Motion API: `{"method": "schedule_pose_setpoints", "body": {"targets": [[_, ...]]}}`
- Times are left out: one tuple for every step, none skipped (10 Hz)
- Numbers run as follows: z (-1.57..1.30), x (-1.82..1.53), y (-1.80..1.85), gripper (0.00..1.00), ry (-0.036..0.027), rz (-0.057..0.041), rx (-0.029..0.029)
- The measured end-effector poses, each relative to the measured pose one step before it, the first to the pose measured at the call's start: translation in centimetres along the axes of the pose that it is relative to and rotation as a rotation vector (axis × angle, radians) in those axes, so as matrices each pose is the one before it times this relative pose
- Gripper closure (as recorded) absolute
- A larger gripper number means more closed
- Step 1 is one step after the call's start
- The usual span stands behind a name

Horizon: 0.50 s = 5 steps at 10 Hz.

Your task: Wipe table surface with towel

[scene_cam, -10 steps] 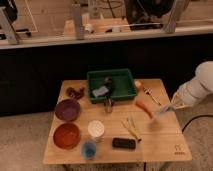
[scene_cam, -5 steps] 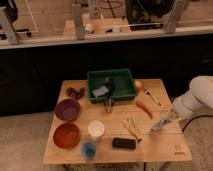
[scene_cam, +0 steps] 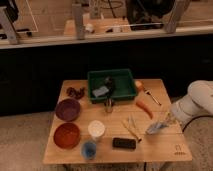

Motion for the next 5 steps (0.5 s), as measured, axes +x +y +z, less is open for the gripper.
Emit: {"method": "schedule_pose_setpoints", "body": {"targets": [[-0.008, 0.030, 0.047, 1.00, 0.00027, 0.00097, 0.00022], [-0.001, -0.021, -0.052, 1.00, -0.00007, -0.00072, 0.00049], [0.008, -0.016, -0.022, 1.00, -0.00103, 0.00051, 0.00219], [0.294, -0.215, 0.026, 1.00, -0.01378, -0.00493, 0.02368], [0.544, -0.194, 0.091, 1.00, -0.01660, -0.00749, 0.03850]]}}
